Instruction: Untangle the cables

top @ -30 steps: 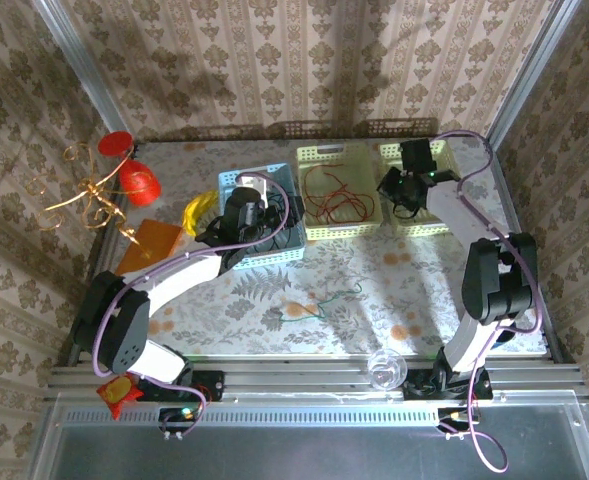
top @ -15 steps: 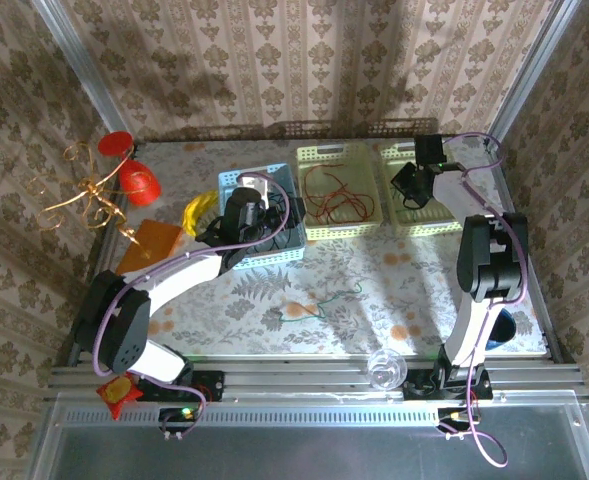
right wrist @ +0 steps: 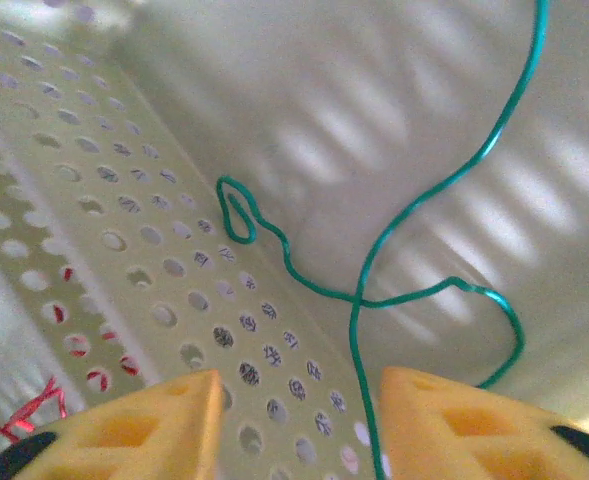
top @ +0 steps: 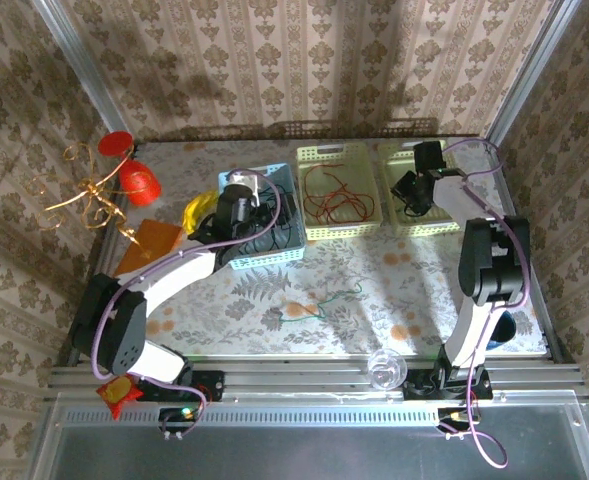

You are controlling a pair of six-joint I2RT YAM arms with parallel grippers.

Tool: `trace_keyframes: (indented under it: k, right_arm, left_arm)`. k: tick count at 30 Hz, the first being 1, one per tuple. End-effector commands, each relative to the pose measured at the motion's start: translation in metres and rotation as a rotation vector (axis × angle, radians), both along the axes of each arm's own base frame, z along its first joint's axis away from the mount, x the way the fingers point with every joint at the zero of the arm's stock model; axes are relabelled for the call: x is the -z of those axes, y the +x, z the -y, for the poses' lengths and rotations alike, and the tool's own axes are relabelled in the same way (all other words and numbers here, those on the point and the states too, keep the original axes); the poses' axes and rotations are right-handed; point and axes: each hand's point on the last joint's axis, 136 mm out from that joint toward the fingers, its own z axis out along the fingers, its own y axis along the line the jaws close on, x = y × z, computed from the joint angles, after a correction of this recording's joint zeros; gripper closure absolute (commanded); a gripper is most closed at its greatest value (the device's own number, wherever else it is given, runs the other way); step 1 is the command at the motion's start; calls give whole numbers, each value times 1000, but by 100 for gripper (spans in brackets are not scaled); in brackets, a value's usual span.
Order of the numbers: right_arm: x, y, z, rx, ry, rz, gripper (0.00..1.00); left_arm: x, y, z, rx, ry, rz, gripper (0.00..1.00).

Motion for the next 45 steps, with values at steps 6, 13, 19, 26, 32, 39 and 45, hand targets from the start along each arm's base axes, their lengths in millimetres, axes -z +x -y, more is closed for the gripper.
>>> trace_keyframes:
  k: [6, 13, 19, 26, 32, 39, 45]
  right_arm:
    - [-90, -42, 4, -50, -215, 137, 46]
    - [-53, -139, -141, -707, -167, 51, 47]
    - [23, -214, -172, -887, -221, -179, 47]
    - [54, -221, -160, -841, -240, -232, 46]
    - [70, -216, -154, -827, -271, -274, 48]
    - [84, -216, -154, -824, -262, -296, 55]
    - [92, -223, -149, -815, -258, -315, 63]
  left_arm:
    - [-48, 6, -42, -125, 22, 111, 2]
    - [-39, -1, -74, -232, 45, 87, 2]
    - [-32, -4, -77, -239, 37, 69, 2]
    - [-35, -1, -73, -226, 23, 73, 2]
    - [-32, -2, -68, -210, 1, 59, 2]
    - [-34, -3, -63, -198, 2, 60, 2]
    - [-34, -4, -59, -194, 16, 50, 2]
